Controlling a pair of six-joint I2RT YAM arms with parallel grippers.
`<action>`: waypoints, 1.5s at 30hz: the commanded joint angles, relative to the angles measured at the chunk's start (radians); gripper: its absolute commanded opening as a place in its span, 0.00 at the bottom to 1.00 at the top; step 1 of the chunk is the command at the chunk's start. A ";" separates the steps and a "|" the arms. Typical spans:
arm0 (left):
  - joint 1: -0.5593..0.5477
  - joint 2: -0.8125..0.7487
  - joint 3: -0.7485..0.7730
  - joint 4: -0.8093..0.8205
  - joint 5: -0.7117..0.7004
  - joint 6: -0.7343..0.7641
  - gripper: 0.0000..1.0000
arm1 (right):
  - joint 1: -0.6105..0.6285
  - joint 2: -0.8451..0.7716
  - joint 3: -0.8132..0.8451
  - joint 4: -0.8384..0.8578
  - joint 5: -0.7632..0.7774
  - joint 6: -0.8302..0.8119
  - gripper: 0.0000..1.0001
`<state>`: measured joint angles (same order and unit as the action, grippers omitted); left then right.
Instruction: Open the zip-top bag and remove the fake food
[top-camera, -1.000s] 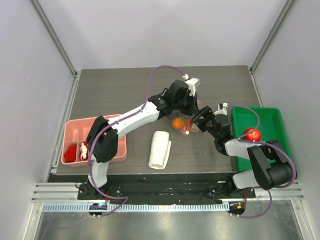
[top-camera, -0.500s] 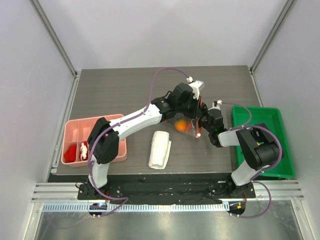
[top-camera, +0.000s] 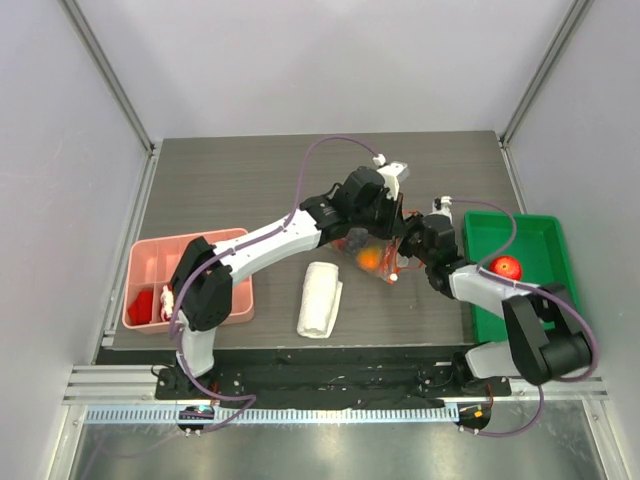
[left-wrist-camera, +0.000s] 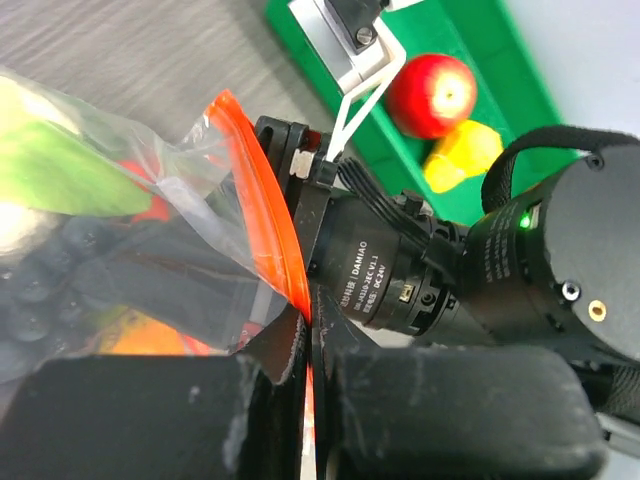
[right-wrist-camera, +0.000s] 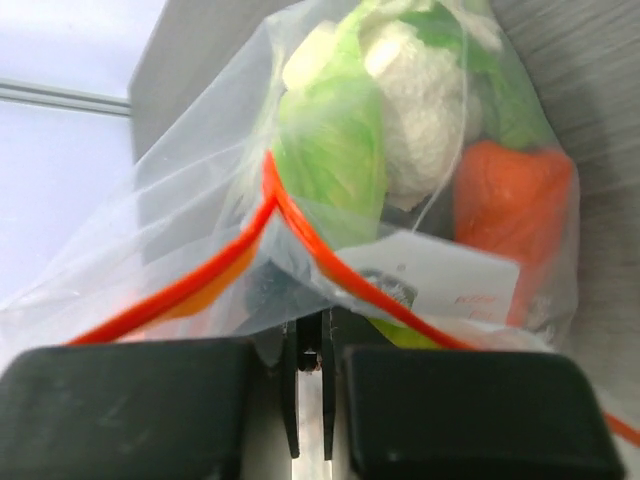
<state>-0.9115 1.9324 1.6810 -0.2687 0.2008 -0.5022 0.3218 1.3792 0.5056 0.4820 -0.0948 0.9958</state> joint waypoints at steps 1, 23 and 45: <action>0.080 -0.046 -0.026 0.017 -0.090 0.021 0.00 | 0.003 -0.181 0.074 -0.228 0.050 -0.120 0.01; 0.122 -0.052 0.028 0.005 -0.080 0.014 0.00 | 0.031 -0.321 0.704 -0.881 0.081 -0.462 0.01; 0.123 -0.087 0.003 0.014 -0.054 0.030 0.00 | -0.435 -0.425 0.527 -1.219 0.815 -0.336 0.01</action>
<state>-0.7898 1.9091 1.6714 -0.2810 0.1295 -0.4892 0.0238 0.9520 1.1095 -0.7853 0.7376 0.5835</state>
